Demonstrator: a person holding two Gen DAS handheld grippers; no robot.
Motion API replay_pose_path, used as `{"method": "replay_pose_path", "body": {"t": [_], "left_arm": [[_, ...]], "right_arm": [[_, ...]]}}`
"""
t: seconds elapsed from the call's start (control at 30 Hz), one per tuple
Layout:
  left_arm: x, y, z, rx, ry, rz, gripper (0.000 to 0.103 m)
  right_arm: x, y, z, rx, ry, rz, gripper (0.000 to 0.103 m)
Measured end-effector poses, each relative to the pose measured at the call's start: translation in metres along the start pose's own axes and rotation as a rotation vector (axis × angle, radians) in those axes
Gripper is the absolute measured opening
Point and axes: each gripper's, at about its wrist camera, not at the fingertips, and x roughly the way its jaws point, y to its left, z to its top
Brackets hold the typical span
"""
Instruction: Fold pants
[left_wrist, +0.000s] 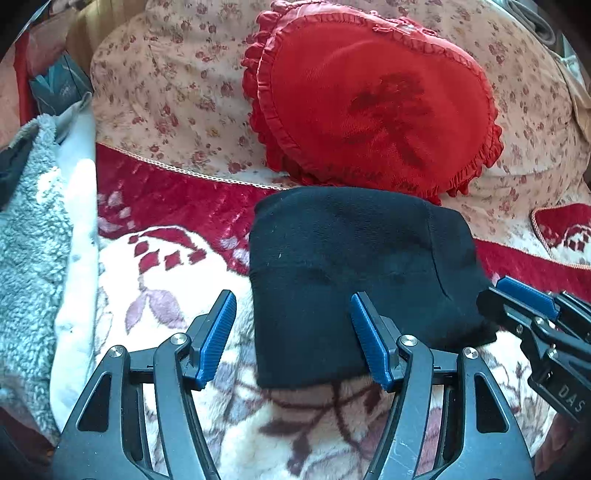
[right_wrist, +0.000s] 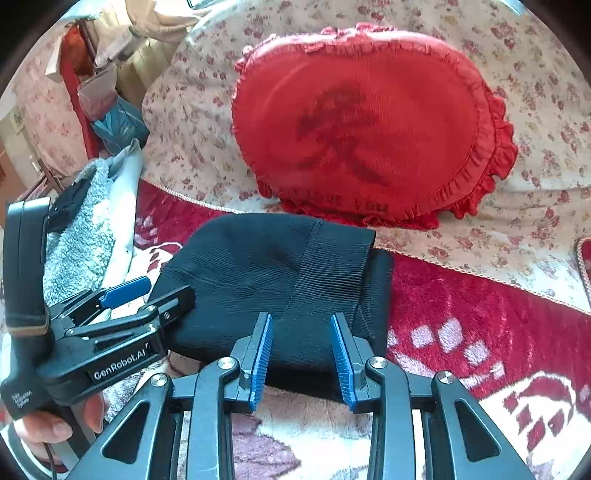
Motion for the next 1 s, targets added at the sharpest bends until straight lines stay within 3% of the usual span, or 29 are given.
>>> {"method": "replay_pose_path", "body": {"t": [0.33,1.0], "left_arm": [[-0.030,0.003,-0.024,-0.019,-0.013,0.017,0.064],[-0.069,0.014,-0.050,-0.044,-0.045,0.026,0.064]], "right_arm": [[-0.022,0.007,-0.015,0.023,-0.017,-0.032,0.033],[-0.044,0.043,-0.030,-0.022,-0.024,-0.010,0.037]]}}
